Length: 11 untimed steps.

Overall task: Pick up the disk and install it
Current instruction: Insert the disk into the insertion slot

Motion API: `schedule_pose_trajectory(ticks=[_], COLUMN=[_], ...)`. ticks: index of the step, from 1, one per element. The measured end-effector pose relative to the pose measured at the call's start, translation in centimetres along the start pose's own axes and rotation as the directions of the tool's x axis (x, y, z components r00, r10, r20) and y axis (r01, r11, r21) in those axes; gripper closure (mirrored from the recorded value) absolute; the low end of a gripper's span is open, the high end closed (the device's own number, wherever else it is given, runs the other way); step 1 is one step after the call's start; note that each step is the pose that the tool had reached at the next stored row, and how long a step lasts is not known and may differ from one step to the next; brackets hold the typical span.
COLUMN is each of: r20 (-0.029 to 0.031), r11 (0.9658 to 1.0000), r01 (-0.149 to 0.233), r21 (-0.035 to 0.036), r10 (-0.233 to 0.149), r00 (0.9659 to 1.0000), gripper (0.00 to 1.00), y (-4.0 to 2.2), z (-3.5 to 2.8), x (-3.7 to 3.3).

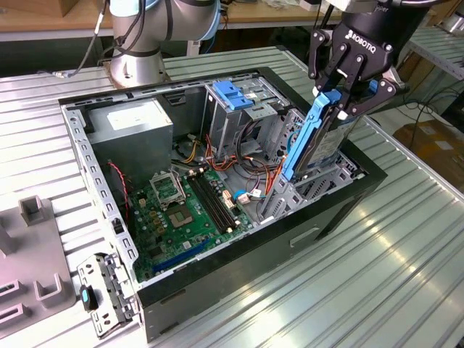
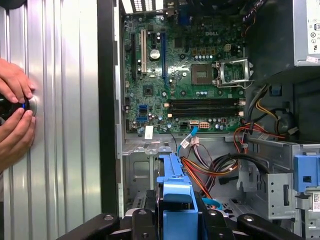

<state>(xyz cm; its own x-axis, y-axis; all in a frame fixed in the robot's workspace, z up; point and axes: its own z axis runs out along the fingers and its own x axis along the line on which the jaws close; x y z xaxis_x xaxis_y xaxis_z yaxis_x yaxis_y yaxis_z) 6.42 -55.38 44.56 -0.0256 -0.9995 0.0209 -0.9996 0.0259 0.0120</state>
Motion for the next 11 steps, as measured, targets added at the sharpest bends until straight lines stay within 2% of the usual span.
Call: schedule_pose_trajectory(ticks=[6, 11], r20=[0.0007, -0.0003], r11=[1.0, 1.0], r01=[0.0, 0.0], r21=[0.0001, 0.0], r10=[0.0, 0.0], r00=[1.0, 1.0], gripper=[0.63, 0.63], y=[0.0, 0.0], z=[0.37, 0.38], x=[0.01, 0.01])
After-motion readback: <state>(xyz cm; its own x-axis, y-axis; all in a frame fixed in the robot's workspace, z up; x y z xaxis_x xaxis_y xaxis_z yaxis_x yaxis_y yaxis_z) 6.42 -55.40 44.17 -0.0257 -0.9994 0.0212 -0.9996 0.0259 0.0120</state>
